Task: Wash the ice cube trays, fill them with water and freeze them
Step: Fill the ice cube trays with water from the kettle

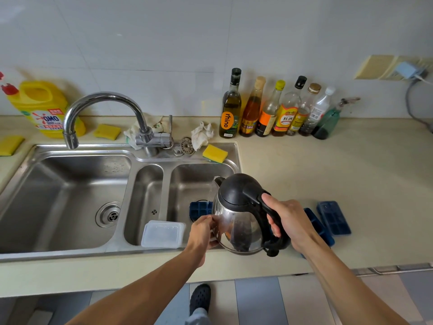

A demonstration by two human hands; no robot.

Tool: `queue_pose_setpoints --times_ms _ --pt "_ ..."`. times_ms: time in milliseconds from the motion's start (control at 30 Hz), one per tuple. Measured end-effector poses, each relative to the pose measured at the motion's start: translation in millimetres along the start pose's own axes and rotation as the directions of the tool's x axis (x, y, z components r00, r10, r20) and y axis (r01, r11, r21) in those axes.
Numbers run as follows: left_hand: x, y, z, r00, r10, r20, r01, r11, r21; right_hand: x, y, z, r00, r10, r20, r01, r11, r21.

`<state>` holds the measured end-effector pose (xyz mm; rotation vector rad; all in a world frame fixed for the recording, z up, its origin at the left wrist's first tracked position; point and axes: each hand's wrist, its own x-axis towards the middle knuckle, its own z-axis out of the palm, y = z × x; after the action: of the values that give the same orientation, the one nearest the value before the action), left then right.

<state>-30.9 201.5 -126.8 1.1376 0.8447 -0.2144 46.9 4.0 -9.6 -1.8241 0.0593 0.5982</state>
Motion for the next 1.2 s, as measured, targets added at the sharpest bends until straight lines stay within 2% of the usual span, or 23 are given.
queue_pose_setpoints --times_ms 433,800,967,1200 --pt "-5 -13 -19 0.997 0.008 -0.077 -0.009 1.0 -0.018 1 1 15 0.997 -0.034 0.066 0.035 0.999 -0.023" --pt "-7 -17 -29 0.997 0.004 -0.082 -0.006 1.0 -0.021 2 5 23 0.995 -0.034 0.094 0.037 0.999 -0.034" --pt "-2 -2 -29 0.998 0.04 -0.057 -0.038 0.999 0.03 1 10 23 0.999 -0.032 0.039 0.031 0.999 0.021" --pt "17 51 -1 0.993 0.115 0.019 -0.116 0.976 0.184 11 15 11 0.989 -0.015 -0.148 0.036 0.99 0.138"
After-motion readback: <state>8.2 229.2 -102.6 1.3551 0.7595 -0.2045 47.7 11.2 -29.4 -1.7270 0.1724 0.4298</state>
